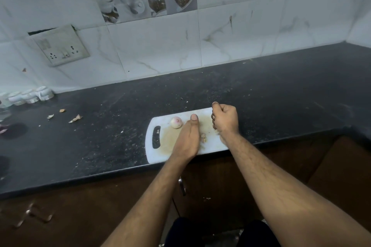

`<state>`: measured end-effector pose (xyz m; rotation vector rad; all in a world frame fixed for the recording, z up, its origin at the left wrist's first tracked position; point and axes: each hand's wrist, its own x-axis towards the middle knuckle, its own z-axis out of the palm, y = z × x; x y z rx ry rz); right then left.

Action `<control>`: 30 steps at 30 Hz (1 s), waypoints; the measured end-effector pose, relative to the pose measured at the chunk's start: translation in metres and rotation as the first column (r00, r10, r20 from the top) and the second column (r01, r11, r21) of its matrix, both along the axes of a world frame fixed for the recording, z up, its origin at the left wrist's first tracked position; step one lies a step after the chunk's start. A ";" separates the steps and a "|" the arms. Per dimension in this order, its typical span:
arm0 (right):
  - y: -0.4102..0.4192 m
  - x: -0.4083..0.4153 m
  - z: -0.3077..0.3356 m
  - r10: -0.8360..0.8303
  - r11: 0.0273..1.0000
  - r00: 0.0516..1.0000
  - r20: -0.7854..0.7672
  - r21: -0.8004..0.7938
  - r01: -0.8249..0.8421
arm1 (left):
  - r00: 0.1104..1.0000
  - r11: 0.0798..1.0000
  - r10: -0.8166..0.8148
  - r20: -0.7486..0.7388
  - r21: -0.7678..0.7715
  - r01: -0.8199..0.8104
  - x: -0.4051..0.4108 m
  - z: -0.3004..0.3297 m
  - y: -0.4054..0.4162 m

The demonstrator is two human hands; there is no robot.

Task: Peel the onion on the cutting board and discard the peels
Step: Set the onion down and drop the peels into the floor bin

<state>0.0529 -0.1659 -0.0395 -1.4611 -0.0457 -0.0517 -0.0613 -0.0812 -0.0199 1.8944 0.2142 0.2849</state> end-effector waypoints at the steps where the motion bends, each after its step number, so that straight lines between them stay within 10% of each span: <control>1: 0.000 0.000 0.000 0.001 1.000 1.000 0.003 -0.001 -0.001 | 1.000 1.000 0.006 -0.011 0.024 -0.006 0.002 0.000 -0.004; 14: -0.003 0.004 0.002 0.019 0.994 0.998 -0.067 0.108 -0.012 | 0.983 0.835 0.173 0.062 -0.539 -0.113 0.067 -0.001 -0.023; 19: -0.005 0.005 0.002 0.035 0.991 0.997 -0.071 0.134 -0.025 | 1.000 1.000 0.005 -0.017 0.017 -0.005 0.021 -0.011 0.022; 24: -0.004 0.001 0.003 0.027 0.994 0.998 -0.065 0.110 -0.020 | 0.969 0.784 -0.182 -0.170 0.570 0.247 -0.002 -0.022 0.035; 30: -0.005 -0.002 0.004 0.014 0.998 0.999 -0.044 0.061 -0.012 | 0.970 0.603 -0.103 -0.218 0.762 0.236 0.034 -0.016 0.036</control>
